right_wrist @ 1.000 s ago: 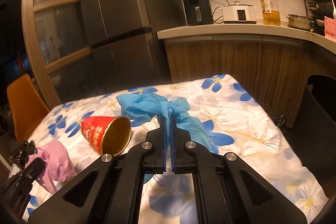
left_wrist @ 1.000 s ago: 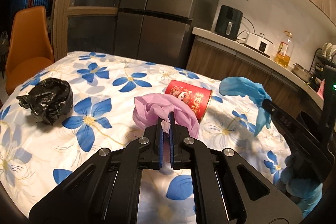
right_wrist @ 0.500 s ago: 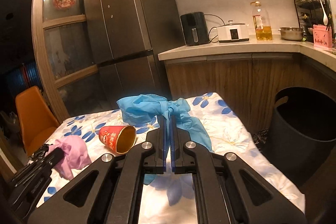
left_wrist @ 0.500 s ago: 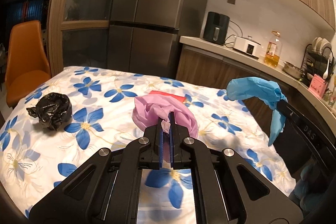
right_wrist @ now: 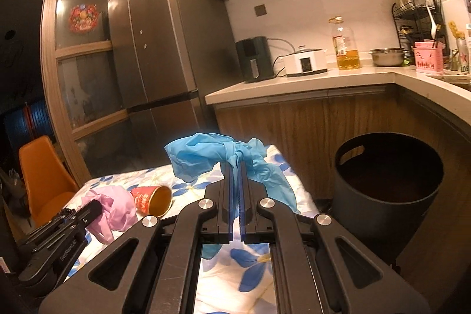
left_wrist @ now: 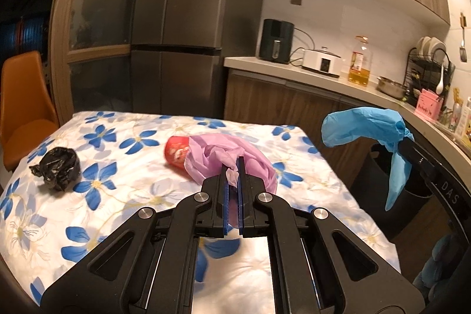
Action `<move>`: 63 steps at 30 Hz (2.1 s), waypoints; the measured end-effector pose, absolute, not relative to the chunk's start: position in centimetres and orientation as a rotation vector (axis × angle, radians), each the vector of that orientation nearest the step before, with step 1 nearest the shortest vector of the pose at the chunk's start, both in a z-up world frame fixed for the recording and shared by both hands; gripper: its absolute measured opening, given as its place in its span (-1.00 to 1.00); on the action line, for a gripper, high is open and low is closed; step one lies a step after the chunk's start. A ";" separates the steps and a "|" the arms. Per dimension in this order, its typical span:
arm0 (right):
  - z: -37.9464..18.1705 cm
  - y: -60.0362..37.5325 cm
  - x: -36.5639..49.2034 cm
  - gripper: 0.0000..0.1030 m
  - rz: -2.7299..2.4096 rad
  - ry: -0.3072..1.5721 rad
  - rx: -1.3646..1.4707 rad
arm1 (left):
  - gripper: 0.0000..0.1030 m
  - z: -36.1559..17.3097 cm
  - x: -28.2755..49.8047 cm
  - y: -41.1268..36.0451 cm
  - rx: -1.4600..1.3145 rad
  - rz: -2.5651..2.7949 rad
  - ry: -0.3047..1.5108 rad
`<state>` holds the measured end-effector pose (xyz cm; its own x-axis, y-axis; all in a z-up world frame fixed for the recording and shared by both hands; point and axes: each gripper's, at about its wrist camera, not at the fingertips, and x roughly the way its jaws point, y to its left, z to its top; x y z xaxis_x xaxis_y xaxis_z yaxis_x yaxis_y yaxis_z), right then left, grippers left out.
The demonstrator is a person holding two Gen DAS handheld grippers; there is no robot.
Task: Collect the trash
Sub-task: 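Lift the pink glove in the left tool while the right tool lifts the blue glove toward the bin, then carry the pink glove in the left tool while the right tool carries the blue glove over the bin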
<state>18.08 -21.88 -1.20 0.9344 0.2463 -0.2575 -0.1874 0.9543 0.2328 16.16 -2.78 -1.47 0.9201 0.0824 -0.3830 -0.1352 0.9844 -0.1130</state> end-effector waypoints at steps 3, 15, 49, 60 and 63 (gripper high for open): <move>-0.9 -23.2 17.7 -0.93 0.201 0.275 0.217 | -0.94 -1.1 16.4 -4.1 -0.120 0.092 0.379; 0.4 -28.2 17.5 -0.93 0.094 0.231 0.235 | -0.94 0.6 18.6 -10.1 -0.079 -0.031 0.358; -0.1 -39.7 20.7 -0.93 -0.154 0.222 0.281 | -0.94 1.7 26.0 -26.2 0.018 -0.339 0.326; -0.3 -40.2 21.3 -0.93 -0.158 0.226 0.288 | -0.94 0.9 27.2 -27.2 0.021 -0.359 0.344; -0.4 -40.2 21.7 -0.93 -0.153 0.232 0.287 | -0.94 0.8 27.5 -27.4 0.017 -0.367 0.348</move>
<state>21.68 -40.20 -0.43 0.9618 -0.1163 -0.2478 0.1820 0.9479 0.2615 27.48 -27.40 0.77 0.8750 -0.3482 -0.3363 0.3542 0.9341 -0.0458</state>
